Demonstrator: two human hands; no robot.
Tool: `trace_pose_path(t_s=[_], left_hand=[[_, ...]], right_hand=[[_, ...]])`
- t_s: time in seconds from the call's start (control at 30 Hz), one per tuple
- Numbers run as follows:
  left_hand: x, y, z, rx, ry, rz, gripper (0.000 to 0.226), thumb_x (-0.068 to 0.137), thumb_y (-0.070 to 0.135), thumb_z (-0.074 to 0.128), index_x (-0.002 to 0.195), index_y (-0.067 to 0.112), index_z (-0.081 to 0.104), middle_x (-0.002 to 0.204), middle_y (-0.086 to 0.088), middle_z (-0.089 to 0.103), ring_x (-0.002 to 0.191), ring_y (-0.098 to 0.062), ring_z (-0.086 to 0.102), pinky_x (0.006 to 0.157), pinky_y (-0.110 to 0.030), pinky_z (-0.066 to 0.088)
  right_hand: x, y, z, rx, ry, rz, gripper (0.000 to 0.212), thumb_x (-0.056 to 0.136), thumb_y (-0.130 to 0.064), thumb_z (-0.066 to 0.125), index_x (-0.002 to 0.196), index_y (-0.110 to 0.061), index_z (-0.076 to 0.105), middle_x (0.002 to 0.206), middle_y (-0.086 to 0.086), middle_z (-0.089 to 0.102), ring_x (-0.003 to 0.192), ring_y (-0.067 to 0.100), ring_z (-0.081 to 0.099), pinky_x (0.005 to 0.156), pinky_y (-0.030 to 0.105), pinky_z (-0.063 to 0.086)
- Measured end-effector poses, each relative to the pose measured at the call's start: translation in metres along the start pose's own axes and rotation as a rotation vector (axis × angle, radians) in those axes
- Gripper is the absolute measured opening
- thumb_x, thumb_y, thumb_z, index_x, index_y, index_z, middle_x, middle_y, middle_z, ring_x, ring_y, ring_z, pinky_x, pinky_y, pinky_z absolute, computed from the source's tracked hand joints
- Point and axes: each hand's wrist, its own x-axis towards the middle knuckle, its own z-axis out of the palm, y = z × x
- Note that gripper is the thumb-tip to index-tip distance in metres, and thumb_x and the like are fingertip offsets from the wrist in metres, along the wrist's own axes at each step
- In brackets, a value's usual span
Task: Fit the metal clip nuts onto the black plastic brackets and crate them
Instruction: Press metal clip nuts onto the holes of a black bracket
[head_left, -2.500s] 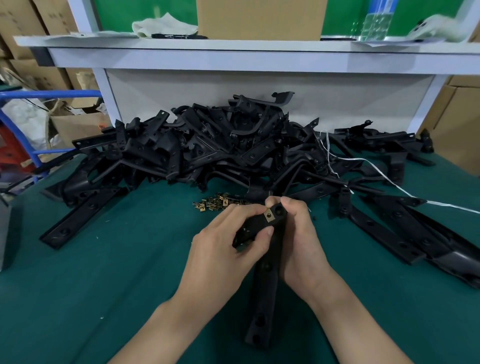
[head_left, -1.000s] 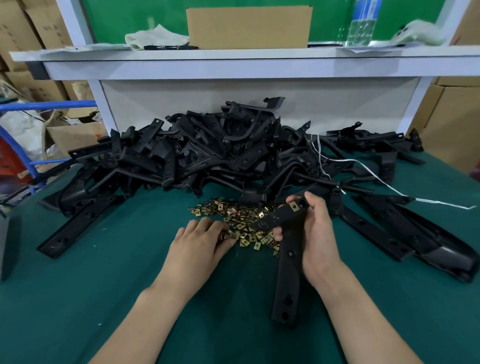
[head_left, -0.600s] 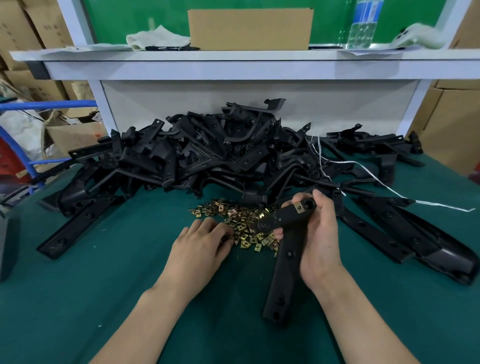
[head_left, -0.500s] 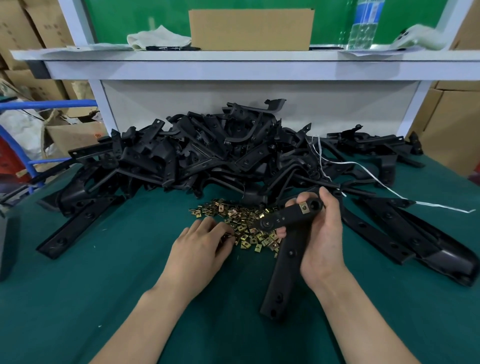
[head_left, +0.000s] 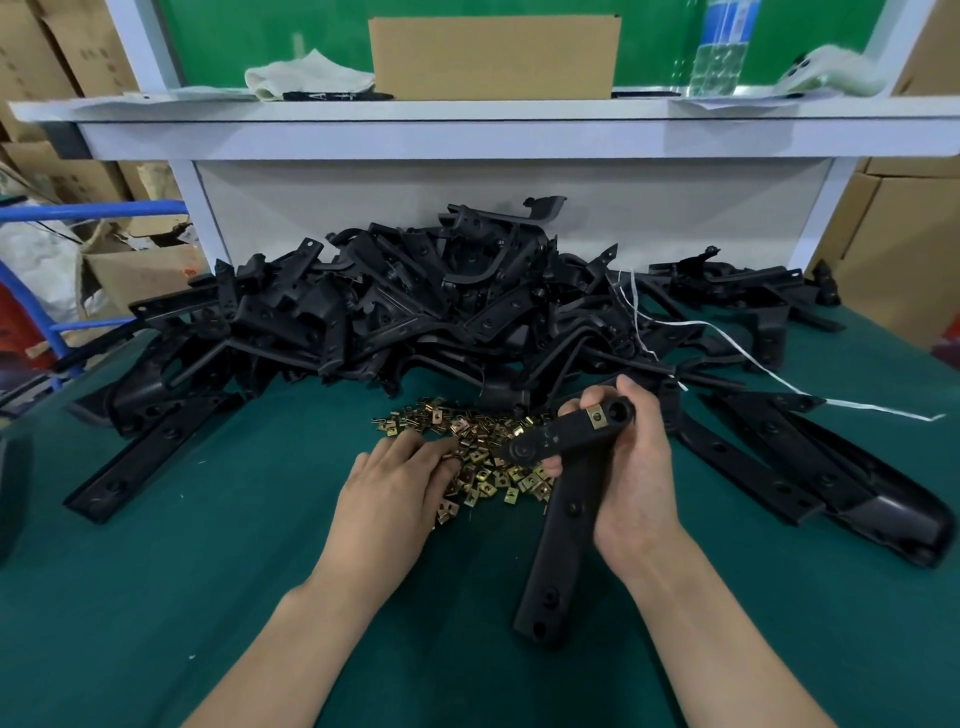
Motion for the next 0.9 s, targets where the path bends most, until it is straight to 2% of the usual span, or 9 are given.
trace_pose_path(t_s=[0.1, 0.2, 0.3, 0.37, 0.43, 0.5, 0.6, 0.8, 0.9], left_hand=[[0.000, 0.001, -0.003, -0.018, 0.003, -0.011, 0.025, 0.099, 0.029, 0.060, 0.119, 0.023, 0.073, 0.101, 0.005, 0.066, 0.087, -0.023, 0.062, 0.077, -0.038, 0.049], [0.000, 0.003, -0.005, -0.145, 0.014, -0.093, 0.027, 0.100, 0.033, 0.057, 0.121, 0.025, 0.072, 0.108, 0.009, 0.057, 0.093, -0.016, 0.061, 0.078, -0.036, 0.054], [0.002, 0.005, -0.006, -0.414, 0.056, -0.176, 0.029, 0.103, 0.032, 0.049, 0.123, 0.025, 0.069, 0.100, 0.017, 0.055, 0.088, -0.002, 0.060, 0.075, -0.013, 0.047], [0.005, 0.008, -0.008, -0.641, 0.052, -0.261, 0.026, 0.106, 0.027, 0.046, 0.118, 0.032, 0.068, 0.092, 0.019, 0.060, 0.085, 0.002, 0.060, 0.076, -0.008, 0.044], [0.014, 0.012, -0.013, -0.897, 0.004, -0.354, 0.027, 0.106, 0.024, 0.048, 0.110, 0.038, 0.071, 0.083, 0.019, 0.065, 0.078, -0.001, 0.062, 0.076, -0.013, 0.049], [0.028, 0.015, -0.019, -1.066, -0.058, -0.393, 0.025, 0.104, 0.022, 0.054, 0.107, 0.035, 0.075, 0.086, 0.010, 0.070, 0.080, -0.008, 0.067, 0.078, -0.020, 0.054], [0.055, 0.019, -0.028, -1.120, -0.200, -0.345, 0.020, 0.102, 0.021, 0.057, 0.110, 0.026, 0.075, 0.093, 0.000, 0.076, 0.086, -0.013, 0.070, 0.084, -0.029, 0.055], [0.092, 0.024, -0.042, -1.121, -0.412, -0.181, 0.021, 0.104, 0.015, 0.053, 0.114, 0.017, 0.072, 0.100, -0.008, 0.077, 0.092, -0.017, 0.073, 0.082, -0.023, 0.057], [0.095, 0.024, -0.040, -1.156, -0.474, -0.166, 0.020, 0.101, 0.015, 0.056, 0.113, 0.016, 0.073, 0.099, -0.009, 0.077, 0.092, -0.019, 0.074, 0.081, -0.022, 0.057]], right_hand=[[0.001, 0.000, -0.002, -0.004, 0.002, 0.003, 0.038, 0.092, -0.048, 0.055, 0.071, -0.018, 0.063, 0.071, 0.000, 0.057, 0.053, 0.019, 0.054, 0.048, 0.026, 0.045], [0.002, 0.002, -0.004, 0.001, 0.010, 0.010, 0.038, 0.093, -0.047, 0.055, 0.071, -0.018, 0.064, 0.071, 0.001, 0.057, 0.053, 0.020, 0.054, 0.049, 0.025, 0.046], [0.003, 0.002, -0.005, 0.022, 0.005, 0.027, 0.035, 0.089, -0.048, 0.059, 0.071, -0.018, 0.064, 0.071, 0.001, 0.057, 0.053, 0.019, 0.054, 0.049, 0.026, 0.045], [0.004, 0.003, -0.007, 0.036, 0.008, 0.043, 0.034, 0.085, -0.049, 0.062, 0.070, -0.018, 0.064, 0.070, 0.001, 0.056, 0.053, 0.018, 0.054, 0.048, 0.028, 0.045], [0.005, 0.004, -0.008, 0.044, 0.020, 0.049, 0.035, 0.086, -0.049, 0.062, 0.070, -0.018, 0.064, 0.070, 0.001, 0.056, 0.052, 0.019, 0.053, 0.047, 0.028, 0.045], [0.007, 0.005, -0.009, 0.042, 0.042, 0.056, 0.037, 0.087, -0.050, 0.060, 0.068, -0.018, 0.064, 0.068, 0.001, 0.056, 0.051, 0.020, 0.054, 0.047, 0.028, 0.045], [0.008, 0.005, -0.012, 0.035, 0.071, 0.076, 0.038, 0.088, -0.051, 0.059, 0.068, -0.019, 0.064, 0.067, 0.001, 0.056, 0.051, 0.020, 0.054, 0.046, 0.028, 0.045], [0.011, 0.005, -0.017, 0.040, 0.107, 0.081, 0.038, 0.089, -0.052, 0.058, 0.069, -0.020, 0.063, 0.067, 0.002, 0.055, 0.051, 0.020, 0.052, 0.047, 0.028, 0.045], [0.014, 0.002, -0.021, 0.036, 0.121, 0.066, 0.038, 0.090, -0.052, 0.058, 0.068, -0.021, 0.063, 0.069, 0.002, 0.056, 0.051, 0.020, 0.052, 0.047, 0.028, 0.044]])
